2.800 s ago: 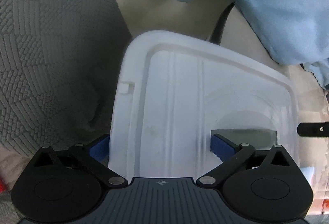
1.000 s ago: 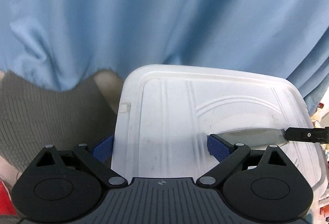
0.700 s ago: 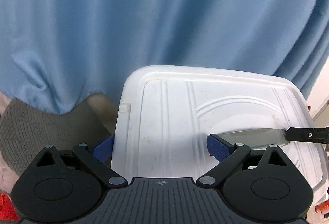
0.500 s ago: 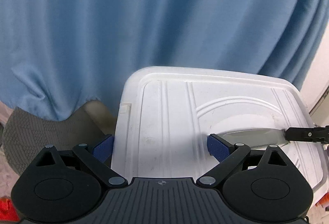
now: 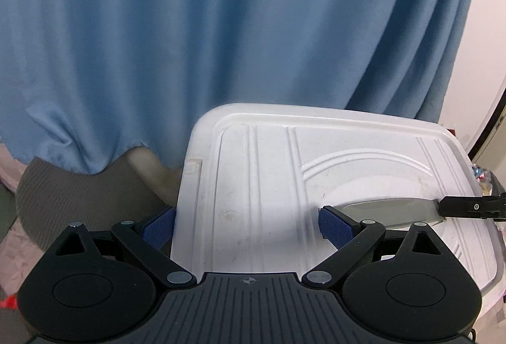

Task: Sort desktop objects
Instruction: 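Lift the white lid with both grippers toward the blue bin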

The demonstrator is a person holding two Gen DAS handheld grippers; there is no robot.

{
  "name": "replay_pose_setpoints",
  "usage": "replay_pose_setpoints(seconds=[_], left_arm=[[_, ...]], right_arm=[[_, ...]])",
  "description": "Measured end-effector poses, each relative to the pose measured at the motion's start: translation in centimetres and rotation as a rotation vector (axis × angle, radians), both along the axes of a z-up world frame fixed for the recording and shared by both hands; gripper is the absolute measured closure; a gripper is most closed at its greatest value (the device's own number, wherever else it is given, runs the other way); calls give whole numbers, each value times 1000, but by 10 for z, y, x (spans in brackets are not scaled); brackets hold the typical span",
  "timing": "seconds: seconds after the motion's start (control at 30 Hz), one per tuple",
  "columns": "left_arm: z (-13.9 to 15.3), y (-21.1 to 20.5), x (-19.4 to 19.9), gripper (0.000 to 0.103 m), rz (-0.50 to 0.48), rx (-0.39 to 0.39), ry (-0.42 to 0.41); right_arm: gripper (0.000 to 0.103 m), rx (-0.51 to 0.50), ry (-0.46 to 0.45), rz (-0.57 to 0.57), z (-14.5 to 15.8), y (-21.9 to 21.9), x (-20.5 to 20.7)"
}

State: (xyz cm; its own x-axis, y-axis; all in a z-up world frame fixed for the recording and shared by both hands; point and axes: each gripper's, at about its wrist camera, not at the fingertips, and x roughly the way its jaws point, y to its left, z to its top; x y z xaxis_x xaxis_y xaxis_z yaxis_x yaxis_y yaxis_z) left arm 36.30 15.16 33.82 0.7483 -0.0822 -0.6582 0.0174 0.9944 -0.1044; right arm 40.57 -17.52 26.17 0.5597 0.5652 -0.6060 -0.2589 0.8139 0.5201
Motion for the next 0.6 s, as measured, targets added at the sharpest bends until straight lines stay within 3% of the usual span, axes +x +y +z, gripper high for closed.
replay_pose_setpoints(seconds=[0.33, 0.6], left_arm=[[-12, -42, -103, 6, 72, 8, 25], [-10, -46, -177, 6, 89, 14, 31]], right_arm=[[22, 14, 23, 71, -17, -40, -67], [22, 29, 30, 87, -28, -51, -115]])
